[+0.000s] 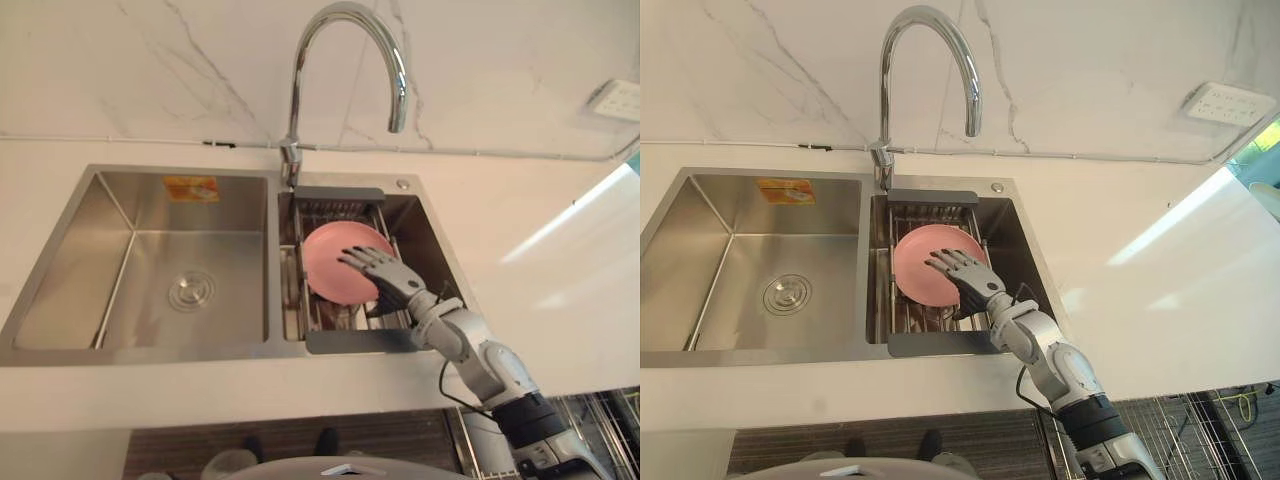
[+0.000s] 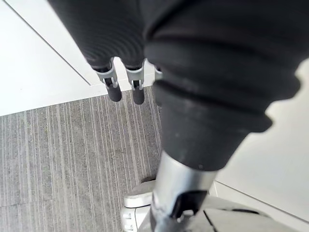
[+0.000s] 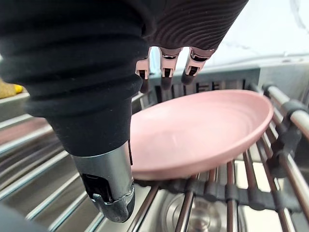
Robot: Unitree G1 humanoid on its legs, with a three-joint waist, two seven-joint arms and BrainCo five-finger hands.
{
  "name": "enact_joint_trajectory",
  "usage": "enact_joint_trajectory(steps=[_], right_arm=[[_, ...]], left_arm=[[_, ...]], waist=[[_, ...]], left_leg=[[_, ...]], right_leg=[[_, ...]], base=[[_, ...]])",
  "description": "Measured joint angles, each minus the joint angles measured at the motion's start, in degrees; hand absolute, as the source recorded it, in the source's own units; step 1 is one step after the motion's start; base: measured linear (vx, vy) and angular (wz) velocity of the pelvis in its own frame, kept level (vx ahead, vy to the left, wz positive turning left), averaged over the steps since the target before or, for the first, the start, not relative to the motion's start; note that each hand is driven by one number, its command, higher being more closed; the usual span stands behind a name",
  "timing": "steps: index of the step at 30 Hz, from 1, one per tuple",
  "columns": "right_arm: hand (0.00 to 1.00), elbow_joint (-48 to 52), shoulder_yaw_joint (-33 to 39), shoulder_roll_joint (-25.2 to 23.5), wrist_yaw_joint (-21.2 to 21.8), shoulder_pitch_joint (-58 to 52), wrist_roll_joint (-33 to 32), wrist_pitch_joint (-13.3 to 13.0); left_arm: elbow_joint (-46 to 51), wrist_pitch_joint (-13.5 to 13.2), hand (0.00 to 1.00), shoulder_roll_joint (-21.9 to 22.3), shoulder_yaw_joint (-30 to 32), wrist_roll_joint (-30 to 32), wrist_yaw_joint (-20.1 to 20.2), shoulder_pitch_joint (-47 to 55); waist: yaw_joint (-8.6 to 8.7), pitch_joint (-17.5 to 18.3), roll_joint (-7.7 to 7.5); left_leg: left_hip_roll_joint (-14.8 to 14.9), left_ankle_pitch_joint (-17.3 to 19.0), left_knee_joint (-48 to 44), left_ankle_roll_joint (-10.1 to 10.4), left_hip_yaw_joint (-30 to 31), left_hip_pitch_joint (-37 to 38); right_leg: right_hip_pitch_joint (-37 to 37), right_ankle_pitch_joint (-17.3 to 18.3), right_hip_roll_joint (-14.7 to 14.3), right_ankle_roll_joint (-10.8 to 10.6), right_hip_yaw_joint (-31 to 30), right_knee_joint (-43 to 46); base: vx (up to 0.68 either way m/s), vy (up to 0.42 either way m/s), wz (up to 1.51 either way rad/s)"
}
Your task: Walk over to the sink, pick up the cup, carry it to the dishwasher, place the cup inside the dishwasher, then close the dishwasher door
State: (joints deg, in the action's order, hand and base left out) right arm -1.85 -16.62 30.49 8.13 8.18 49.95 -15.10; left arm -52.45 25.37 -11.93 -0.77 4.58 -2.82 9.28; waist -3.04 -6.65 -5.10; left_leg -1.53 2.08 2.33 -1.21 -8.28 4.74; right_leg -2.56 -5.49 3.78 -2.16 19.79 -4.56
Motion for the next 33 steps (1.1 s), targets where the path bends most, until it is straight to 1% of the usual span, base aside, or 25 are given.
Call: enact_joint_trajectory(steps=[2,8,10,13,17,19,22,24,26,27,30,33], right_arm=[[0.00,-1.94,-1.22,0.00,0.02,1.05,0.01,0.06],[0.00,-2.45,-1.39,0.00,0.26,1.18,-0.07,0.02],[0.00,-4.34,-2.47,0.16,0.91,2.00,-0.08,0.39],[0.00,-4.34,-3.56,0.56,0.89,2.48,-0.06,0.48],[0.00,-4.75,-3.54,0.55,-3.05,2.64,0.58,1.80],[0.00,-5.62,-3.53,0.49,-4.13,3.32,2.33,1.86],[0.00,-5.93,-3.45,0.40,-6.99,3.45,4.97,2.41],[0.00,-6.43,-3.41,0.25,-10.45,3.46,6.96,2.87],[0.00,-6.98,-3.26,0.03,-12.96,3.50,7.98,3.03],[0.00,-7.91,-2.80,-0.67,-15.00,3.79,8.61,3.07],[0.00,-8.40,-2.80,-0.69,-15.87,4.00,8.94,3.17],[0.00,-8.66,-2.79,-0.70,-16.11,4.16,8.91,4.20]], left_arm=[[0.09,0.02,0.00,-0.12,0.01,-0.01,0.20,-0.02],[0.12,0.44,0.00,-0.19,-0.06,-0.01,0.58,-0.02],[0.14,0.48,0.00,-0.34,-0.56,-0.03,0.58,-0.02],[0.14,0.54,0.00,-0.40,-0.57,-0.03,0.58,-0.03],[0.13,0.54,0.00,-0.39,-0.59,-0.05,0.57,0.00],[0.12,0.53,0.00,-0.38,-0.59,-0.05,0.57,0.00],[0.11,0.49,0.00,-0.37,-0.58,-0.05,0.57,0.00],[0.10,0.44,0.00,-0.37,-0.58,-0.05,0.57,0.00],[0.09,0.42,0.00,-0.38,-0.58,-0.04,0.57,0.01],[0.09,0.42,0.00,-0.39,-0.58,0.00,0.57,0.01],[0.09,0.28,0.00,-0.38,-0.59,0.82,0.75,0.02],[0.10,0.25,0.00,-0.37,-0.71,1.43,0.79,0.01]], waist=[[-0.06,-0.41,-0.10],[-0.22,-0.47,-0.13],[-0.26,-0.51,-0.20],[-0.26,-0.62,-0.27],[-0.32,-0.78,-0.24],[-0.31,-0.81,-0.20],[-0.33,-0.83,-0.16],[-0.36,-0.84,-0.16],[-0.41,-0.84,-0.15],[-0.40,-0.84,-0.15],[-0.43,-0.86,-0.12],[-0.55,-0.95,0.02]], left_leg=[[-0.02,-0.06,-0.01,-0.09,0.13,0.01],[-0.02,-0.06,0.01,-0.09,0.42,0.07],[-0.02,-0.05,-0.01,-0.09,0.45,0.13],[0.00,-0.05,-0.06,-0.08,0.46,0.14],[0.00,-0.05,-0.08,-0.08,0.42,0.15],[0.00,-0.03,-0.08,-0.05,0.38,0.15],[0.01,0.09,-0.08,0.14,0.36,0.16],[0.02,0.09,-0.11,0.14,0.35,0.20],[0.02,0.12,-0.12,0.17,0.35,0.25],[0.03,0.14,-0.14,0.21,0.35,0.29],[0.06,0.32,-0.20,0.48,0.38,0.33],[0.07,0.33,-0.23,0.49,0.40,0.35]], right_leg=[[-0.07,0.00,0.01,0.00,0.10,0.00],[-0.31,0.13,0.05,-0.12,0.54,0.00],[-0.40,0.14,0.05,-0.12,0.57,0.00],[-0.45,0.16,0.05,-0.10,0.61,0.02],[-0.50,0.18,0.06,-0.10,0.73,0.06],[-0.50,0.19,0.06,-0.10,0.72,0.07],[-0.51,0.23,0.06,-0.10,0.72,0.09],[-0.56,0.25,0.06,-0.10,0.72,0.11],[-0.62,0.28,0.06,-0.10,0.72,0.13],[-0.64,0.34,0.06,-0.10,0.72,0.22],[-0.63,0.54,0.08,-0.13,0.74,0.50],[-0.65,0.57,0.08,-0.11,0.76,0.57]], base=[[-0.01,0.022,0.04],[0.00,0.013,0.03],[0.00,0.000,0.00],[0.00,0.000,0.00],[0.00,0.000,0.00],[0.00,0.000,0.00],[0.00,0.000,0.00],[0.00,0.000,0.00],[0.00,0.000,0.00],[0.00,0.000,0.00],[0.00,0.000,0.00],[0.00,0.000,0.00]])
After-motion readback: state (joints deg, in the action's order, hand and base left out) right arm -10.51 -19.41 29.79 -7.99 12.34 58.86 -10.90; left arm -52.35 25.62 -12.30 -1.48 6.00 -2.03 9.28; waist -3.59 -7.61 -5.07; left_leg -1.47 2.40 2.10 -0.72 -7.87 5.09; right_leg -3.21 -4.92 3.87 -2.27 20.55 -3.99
